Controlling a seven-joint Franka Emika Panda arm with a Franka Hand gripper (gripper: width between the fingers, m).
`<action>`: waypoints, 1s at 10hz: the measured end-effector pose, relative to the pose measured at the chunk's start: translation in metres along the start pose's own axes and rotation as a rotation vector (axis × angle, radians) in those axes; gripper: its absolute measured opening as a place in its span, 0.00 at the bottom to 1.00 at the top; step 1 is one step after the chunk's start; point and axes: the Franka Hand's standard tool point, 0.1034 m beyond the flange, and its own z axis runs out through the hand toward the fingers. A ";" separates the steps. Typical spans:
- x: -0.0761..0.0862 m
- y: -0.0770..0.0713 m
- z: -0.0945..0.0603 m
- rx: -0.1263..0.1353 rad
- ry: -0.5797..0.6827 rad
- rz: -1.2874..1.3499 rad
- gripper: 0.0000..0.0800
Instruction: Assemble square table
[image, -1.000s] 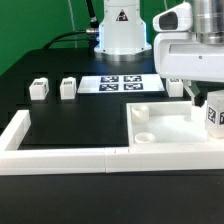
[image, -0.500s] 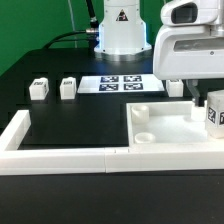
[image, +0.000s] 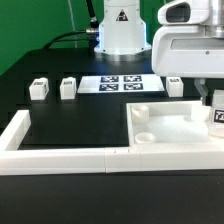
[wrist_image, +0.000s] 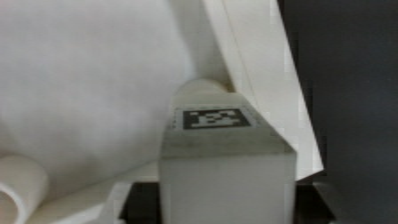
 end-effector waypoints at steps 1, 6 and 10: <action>0.000 0.001 0.000 -0.001 0.000 0.124 0.37; 0.004 0.014 0.002 0.122 -0.101 0.952 0.37; 0.001 0.010 0.003 0.095 -0.071 0.746 0.61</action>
Offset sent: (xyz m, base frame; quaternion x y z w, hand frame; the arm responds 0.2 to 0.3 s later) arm 0.0005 -0.0064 -0.0001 0.0524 -0.0520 0.4236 0.9028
